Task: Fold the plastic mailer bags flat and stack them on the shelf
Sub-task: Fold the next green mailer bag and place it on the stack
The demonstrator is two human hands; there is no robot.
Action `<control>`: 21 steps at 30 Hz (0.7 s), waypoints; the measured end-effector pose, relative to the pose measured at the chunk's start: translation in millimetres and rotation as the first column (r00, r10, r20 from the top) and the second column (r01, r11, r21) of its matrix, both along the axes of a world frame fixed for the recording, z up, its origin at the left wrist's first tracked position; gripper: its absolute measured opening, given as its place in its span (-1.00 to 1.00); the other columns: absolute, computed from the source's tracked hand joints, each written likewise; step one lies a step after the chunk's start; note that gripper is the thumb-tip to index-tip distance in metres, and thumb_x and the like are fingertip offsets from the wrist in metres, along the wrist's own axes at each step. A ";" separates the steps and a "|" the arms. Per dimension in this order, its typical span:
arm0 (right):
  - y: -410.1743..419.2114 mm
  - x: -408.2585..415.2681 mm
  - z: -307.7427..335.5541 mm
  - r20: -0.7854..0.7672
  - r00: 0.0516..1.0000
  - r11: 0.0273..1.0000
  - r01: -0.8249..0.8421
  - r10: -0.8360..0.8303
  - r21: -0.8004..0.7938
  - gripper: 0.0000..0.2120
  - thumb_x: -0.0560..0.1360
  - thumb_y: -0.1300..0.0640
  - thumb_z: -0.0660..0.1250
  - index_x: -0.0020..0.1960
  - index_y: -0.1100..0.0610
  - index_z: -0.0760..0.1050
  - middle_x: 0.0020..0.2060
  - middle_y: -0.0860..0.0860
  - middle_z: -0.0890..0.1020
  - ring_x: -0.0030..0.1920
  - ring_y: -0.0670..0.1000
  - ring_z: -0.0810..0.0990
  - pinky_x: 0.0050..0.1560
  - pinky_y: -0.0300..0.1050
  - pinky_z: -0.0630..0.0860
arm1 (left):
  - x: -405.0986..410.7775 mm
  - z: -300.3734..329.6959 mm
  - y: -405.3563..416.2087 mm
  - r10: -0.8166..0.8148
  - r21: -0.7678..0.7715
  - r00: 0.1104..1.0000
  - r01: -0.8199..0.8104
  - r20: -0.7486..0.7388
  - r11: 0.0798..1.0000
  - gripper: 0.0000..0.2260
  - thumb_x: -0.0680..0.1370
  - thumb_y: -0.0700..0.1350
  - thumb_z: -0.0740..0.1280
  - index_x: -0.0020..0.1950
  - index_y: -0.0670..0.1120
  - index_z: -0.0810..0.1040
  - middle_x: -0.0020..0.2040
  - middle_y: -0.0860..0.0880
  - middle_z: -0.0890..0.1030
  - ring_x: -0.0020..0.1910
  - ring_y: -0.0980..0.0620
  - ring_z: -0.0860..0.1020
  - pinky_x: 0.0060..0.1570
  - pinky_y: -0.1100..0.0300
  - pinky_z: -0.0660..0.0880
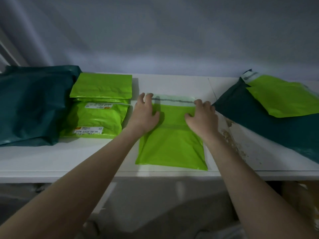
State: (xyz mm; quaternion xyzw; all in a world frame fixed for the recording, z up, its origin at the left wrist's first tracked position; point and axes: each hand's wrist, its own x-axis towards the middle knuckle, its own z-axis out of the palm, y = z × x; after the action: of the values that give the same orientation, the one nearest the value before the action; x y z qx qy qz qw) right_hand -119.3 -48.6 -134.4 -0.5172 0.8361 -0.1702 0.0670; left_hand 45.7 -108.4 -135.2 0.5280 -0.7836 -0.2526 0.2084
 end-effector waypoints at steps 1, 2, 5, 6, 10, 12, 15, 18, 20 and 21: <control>2.0 -3.7 2.0 0.043 0.999 0.999 0.020 -0.022 0.037 -0.51 0.48 0.05 0.27 0.35 0.19 0.25 0.25 0.20 0.34 0.28 0.21 0.32 0.16 0.07 0.39 | 1.3 2.4 -0.6 0.017 -0.001 1.000 -0.017 0.017 1.000 -0.45 0.50 -0.17 0.30 0.45 -0.17 0.18 0.44 -0.24 0.18 0.39 -0.23 0.27 0.36 0.04 0.23; 3.5 -7.0 4.0 0.104 0.994 0.996 0.031 -0.040 0.080 -0.47 0.46 0.05 0.29 0.35 0.19 0.23 0.26 0.20 0.33 0.27 0.22 0.34 0.17 0.08 0.40 | 2.3 5.0 -1.3 0.042 0.017 0.999 -0.043 0.023 0.999 -0.44 0.48 -0.18 0.33 0.44 -0.17 0.19 0.41 -0.25 0.22 0.35 -0.24 0.30 0.33 0.05 0.26; 9.6 -12.0 7.6 0.301 0.949 0.983 0.037 -0.091 0.181 -0.36 0.41 0.07 0.37 0.39 0.17 0.16 0.28 0.19 0.30 0.24 0.21 0.40 0.16 0.03 0.44 | 3.9 13.4 0.3 0.182 0.219 0.982 -0.168 -0.045 0.961 -0.40 0.46 -0.17 0.38 0.43 -0.16 0.20 0.39 -0.23 0.24 0.30 -0.21 0.36 0.19 0.13 0.35; 11.0 -12.5 8.1 0.335 0.936 0.979 0.042 -0.108 0.198 -0.32 0.40 0.08 0.39 0.40 0.16 0.14 0.28 0.18 0.31 0.24 0.21 0.41 0.15 0.01 0.45 | 3.9 15.4 0.7 0.230 0.288 0.970 -0.198 -0.080 0.937 -0.40 0.45 -0.17 0.40 0.42 -0.15 0.21 0.39 -0.21 0.26 0.29 -0.18 0.39 0.14 0.15 0.37; 15.9 -8.9 8.4 0.410 0.903 0.979 0.053 -0.130 0.194 -0.25 0.38 0.12 0.45 0.42 0.21 0.11 0.28 0.18 0.40 0.25 0.18 0.43 0.12 -0.07 0.42 | 5.3 16.3 -0.1 0.332 0.496 0.915 -0.184 -0.228 0.849 -0.61 0.44 -0.17 0.43 0.20 -0.18 0.39 0.07 -0.13 0.52 0.01 -0.10 0.53 -0.06 0.21 0.49; 16.9 -8.1 8.2 0.437 0.887 0.979 0.075 -0.151 0.188 -0.32 0.39 0.15 0.46 0.38 0.25 0.21 0.24 0.17 0.46 0.19 0.15 0.48 0.01 -0.13 0.40 | 7.7 15.6 2.9 0.337 0.524 0.907 -0.164 -0.253 0.835 -0.84 0.44 -0.22 0.41 -0.20 -0.15 0.43 -0.34 -0.08 0.48 -0.40 0.00 0.45 -0.48 0.41 0.36; 19.1 -10.8 6.9 0.410 0.902 0.989 0.099 -0.135 0.110 -0.72 0.36 0.23 0.43 0.04 0.28 0.51 -0.10 0.12 0.60 -0.17 0.06 0.52 -0.38 -0.21 0.31 | 10.2 13.0 1.3 0.318 0.501 0.904 -0.142 -0.286 0.854 -0.69 0.44 -0.30 0.37 -0.44 -0.11 0.36 -0.71 0.08 0.32 -0.72 0.17 0.27 -0.67 0.42 0.17; 24.3 -14.7 11.1 0.382 0.919 0.994 0.105 -0.098 0.003 -0.94 0.35 0.29 0.38 -0.27 0.26 0.51 -0.41 0.04 0.48 -0.38 0.01 0.44 -0.47 -0.21 0.16 | 11.3 14.8 -0.5 0.315 0.430 0.899 -0.165 -0.306 0.888 -0.75 0.42 -0.26 0.40 -0.42 -0.06 0.48 -0.72 0.09 0.37 -0.67 0.20 0.35 -0.43 0.32 0.39; 25.8 -17.5 14.4 0.382 0.920 0.986 0.135 -0.090 -0.094 -0.90 0.35 0.28 0.37 -0.24 0.34 0.55 -0.39 0.10 0.52 -0.38 0.04 0.47 -0.43 -0.19 0.21 | 11.9 21.2 1.2 0.322 0.379 0.889 -0.189 -0.326 0.906 -0.81 0.44 -0.20 0.41 -0.34 0.00 0.52 -0.62 0.10 0.44 -0.59 0.15 0.42 -0.38 0.26 0.50; 26.0 -17.6 16.1 0.408 0.909 0.980 0.150 -0.086 -0.129 -0.89 0.37 0.28 0.35 -0.21 0.36 0.55 -0.36 0.15 0.55 -0.39 0.08 0.53 -0.41 -0.18 0.29 | 11.8 25.1 2.8 0.328 0.384 0.878 -0.186 -0.348 0.905 -0.84 0.47 -0.18 0.40 -0.28 0.01 0.52 -0.53 0.06 0.47 -0.57 0.13 0.44 -0.46 0.28 0.50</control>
State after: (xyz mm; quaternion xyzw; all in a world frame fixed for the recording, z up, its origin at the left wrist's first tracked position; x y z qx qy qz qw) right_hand -136.9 -22.6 -118.3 -0.4235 0.8183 -0.3417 0.1854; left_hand 57.5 -105.6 -110.0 0.5927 -0.5896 -0.4568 0.3041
